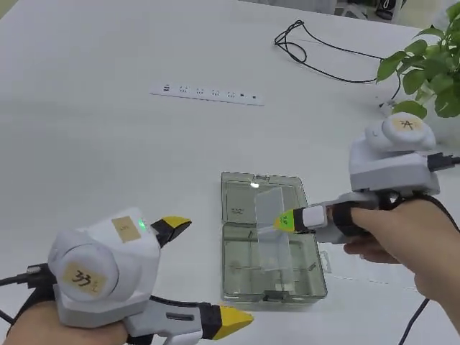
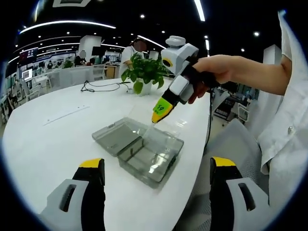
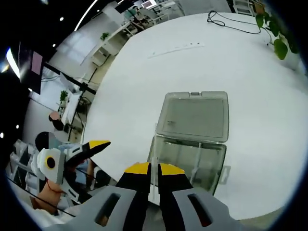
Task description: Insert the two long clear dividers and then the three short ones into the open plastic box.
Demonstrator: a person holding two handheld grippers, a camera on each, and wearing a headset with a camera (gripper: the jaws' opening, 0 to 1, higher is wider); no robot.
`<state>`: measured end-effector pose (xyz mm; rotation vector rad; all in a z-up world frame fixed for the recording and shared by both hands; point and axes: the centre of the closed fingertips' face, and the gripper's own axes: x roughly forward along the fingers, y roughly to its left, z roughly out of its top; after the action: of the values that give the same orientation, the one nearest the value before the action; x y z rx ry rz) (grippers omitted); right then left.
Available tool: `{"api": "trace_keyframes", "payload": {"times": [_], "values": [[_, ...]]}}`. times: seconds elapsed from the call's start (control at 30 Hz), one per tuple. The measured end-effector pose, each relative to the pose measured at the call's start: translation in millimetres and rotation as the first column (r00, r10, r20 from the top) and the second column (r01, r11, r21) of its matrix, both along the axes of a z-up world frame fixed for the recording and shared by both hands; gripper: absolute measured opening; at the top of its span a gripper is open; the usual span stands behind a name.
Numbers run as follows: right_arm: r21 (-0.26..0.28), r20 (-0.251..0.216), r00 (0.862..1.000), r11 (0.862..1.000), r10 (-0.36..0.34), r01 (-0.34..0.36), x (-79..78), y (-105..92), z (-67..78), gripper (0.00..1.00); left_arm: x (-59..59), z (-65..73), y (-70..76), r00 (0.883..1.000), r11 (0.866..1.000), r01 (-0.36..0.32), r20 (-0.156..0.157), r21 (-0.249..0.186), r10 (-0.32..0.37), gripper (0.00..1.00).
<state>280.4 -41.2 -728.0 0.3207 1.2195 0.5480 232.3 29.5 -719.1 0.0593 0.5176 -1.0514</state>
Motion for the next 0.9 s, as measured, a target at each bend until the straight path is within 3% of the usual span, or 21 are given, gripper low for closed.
{"api": "trace_keyframes", "payload": {"times": [0.17, 0.2, 0.57, 0.9], "values": [[-0.001, -0.051, 0.998, 0.999, -0.037, 0.037, -2.9, -3.6, -8.0, 0.06, -0.5, -2.5, -0.1, 1.000, 1.000, 0.006, -0.006, -0.006, -0.006, 0.91], [-0.002, -0.072, 0.997, 0.999, -0.042, 0.042, -2.3, -7.6, -17.0, 0.06, -0.6, -3.7, -0.3, 1.000, 1.000, 0.006, -0.010, -0.010, -0.007, 0.91], [-0.050, -0.154, 0.986, 0.997, -0.060, 0.053, -10.2, -6.1, -37.1, 0.06, -0.5, -7.0, -1.5, 0.999, 0.999, 0.014, -0.030, -0.041, -0.015, 0.90], [-0.089, -0.171, 0.983, 0.995, -0.063, 0.048, -11.3, -3.6, -47.9, 0.06, -0.4, -8.4, -5.3, 0.999, 0.998, 0.016, -0.045, -0.063, -0.019, 0.88]]}}
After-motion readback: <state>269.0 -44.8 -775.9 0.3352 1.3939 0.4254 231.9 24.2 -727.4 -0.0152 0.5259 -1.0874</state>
